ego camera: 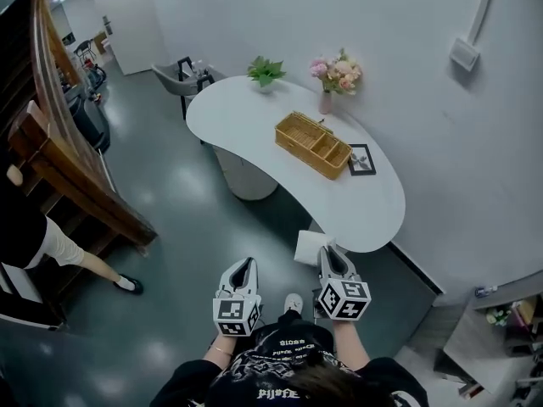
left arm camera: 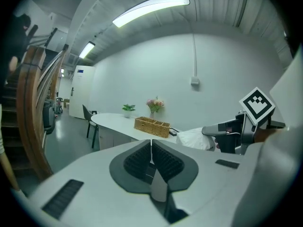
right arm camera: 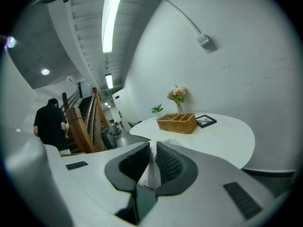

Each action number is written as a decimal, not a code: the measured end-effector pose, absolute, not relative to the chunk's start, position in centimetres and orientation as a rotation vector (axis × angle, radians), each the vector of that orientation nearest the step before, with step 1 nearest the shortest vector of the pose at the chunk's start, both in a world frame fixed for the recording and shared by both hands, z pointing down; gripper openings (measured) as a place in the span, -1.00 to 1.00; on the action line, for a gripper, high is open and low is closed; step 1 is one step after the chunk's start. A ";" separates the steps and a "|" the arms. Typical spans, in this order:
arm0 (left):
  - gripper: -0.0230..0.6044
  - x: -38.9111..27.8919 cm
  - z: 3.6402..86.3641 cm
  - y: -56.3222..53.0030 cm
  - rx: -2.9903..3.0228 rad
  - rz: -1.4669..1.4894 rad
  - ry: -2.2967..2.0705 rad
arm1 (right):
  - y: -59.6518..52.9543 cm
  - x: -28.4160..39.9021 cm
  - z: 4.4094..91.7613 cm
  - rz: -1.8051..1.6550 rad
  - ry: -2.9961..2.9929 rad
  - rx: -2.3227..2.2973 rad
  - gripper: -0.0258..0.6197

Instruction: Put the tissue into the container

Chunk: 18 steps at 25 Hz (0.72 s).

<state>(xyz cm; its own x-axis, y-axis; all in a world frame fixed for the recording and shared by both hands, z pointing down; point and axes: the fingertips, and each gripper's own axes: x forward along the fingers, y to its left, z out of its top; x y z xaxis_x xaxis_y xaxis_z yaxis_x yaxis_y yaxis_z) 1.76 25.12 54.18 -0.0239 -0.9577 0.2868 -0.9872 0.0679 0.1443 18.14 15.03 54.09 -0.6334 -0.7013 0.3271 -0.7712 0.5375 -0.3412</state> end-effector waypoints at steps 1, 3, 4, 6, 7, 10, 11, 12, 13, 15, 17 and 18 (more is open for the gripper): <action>-0.84 2.0 54.2 23.8 1.949 0.137 -2.050 | 13.9 18.1 54.1 0.692 -2.628 1.251 -0.72; -0.84 2.6 54.2 21.3 1.945 0.132 -2.053 | 11.8 18.1 54.1 0.694 -2.639 1.221 -0.72; -0.84 3.0 54.1 20.1 1.944 0.127 -2.053 | 10.9 18.1 54.1 0.697 -2.641 1.205 -0.72; -0.84 3.5 54.0 18.0 1.941 0.116 -2.056 | 9.1 18.1 54.3 0.700 -2.643 1.175 -0.72; -0.84 3.8 54.0 17.0 1.939 0.110 -2.059 | 8.3 18.1 54.4 0.701 -2.644 1.162 -0.72; -0.84 4.1 54.0 14.7 1.930 0.101 -2.068 | 5.9 18.0 54.2 0.702 -2.656 1.139 -0.72; -0.84 4.1 54.1 14.1 1.926 0.103 -2.070 | 5.2 18.0 54.1 0.702 -2.660 1.136 -0.72; -0.84 4.2 54.2 13.5 1.922 0.105 -2.070 | 4.6 18.0 54.2 0.704 -2.663 1.134 -0.72; -0.84 4.2 54.4 13.1 1.918 0.108 -2.069 | 4.1 18.0 54.4 0.708 -2.663 1.132 -0.72; -0.84 4.4 54.6 12.3 1.914 0.117 -2.063 | 3.2 18.1 54.9 0.725 -2.653 1.126 -0.72; -0.84 4.5 54.8 11.6 1.912 0.132 -2.060 | 2.6 18.3 55.4 0.755 -2.640 1.125 -0.72; -0.84 4.5 54.8 11.3 1.911 0.138 -2.060 | 2.3 18.4 55.5 0.769 -2.635 1.126 -0.72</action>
<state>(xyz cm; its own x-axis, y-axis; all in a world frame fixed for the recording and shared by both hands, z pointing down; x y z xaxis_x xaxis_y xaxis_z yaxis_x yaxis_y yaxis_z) 4.47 11.26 54.77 -0.0486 -0.9524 0.3008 -0.9840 0.0973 0.1489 18.42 2.32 55.50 -0.6988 -0.6242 0.3493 -0.7141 0.5806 -0.3910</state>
